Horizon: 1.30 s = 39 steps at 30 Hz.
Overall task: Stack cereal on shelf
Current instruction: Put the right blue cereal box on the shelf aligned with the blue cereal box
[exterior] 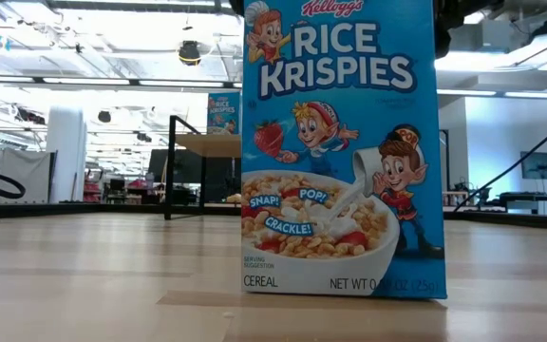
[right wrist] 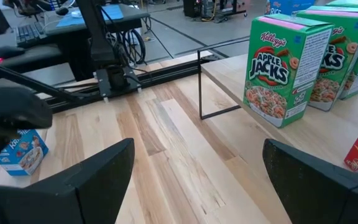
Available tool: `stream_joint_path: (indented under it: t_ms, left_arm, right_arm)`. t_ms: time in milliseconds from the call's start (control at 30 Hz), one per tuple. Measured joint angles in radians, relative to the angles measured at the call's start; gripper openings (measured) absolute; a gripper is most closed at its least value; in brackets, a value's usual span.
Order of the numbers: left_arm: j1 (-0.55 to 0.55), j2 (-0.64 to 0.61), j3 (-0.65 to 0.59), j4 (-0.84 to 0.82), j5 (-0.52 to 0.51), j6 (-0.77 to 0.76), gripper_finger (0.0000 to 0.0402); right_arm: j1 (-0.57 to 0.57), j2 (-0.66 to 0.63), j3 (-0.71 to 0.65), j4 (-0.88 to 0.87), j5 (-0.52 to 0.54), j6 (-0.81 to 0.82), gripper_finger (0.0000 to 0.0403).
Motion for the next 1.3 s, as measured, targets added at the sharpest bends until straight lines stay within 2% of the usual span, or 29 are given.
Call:
stream_joint_path:
  t_ms: [200,467,933,1300]
  left_arm:
    - [-0.037,0.045,0.0,-0.01,-0.079,0.001,0.0297]
    - [-0.064,0.052,0.0,-0.036,-0.121,-0.024,0.0297]
    - [-0.095,0.193,-0.001,-0.032,-0.137,-0.11,0.0297]
    - [-0.095,0.199,0.0,-0.024,-0.164,-0.122,0.0285]
  right_arm:
    - [0.0,0.0,0.0,-0.01,0.0,0.001,0.0379]
    - [0.015,0.0,0.0,-0.034,-0.009,0.002,0.0379]
    - [0.056,0.0,0.0,-0.042,-0.03,0.002,0.0379]
    - [0.072,0.0,0.0,-0.043,-0.03,0.014,0.0379]
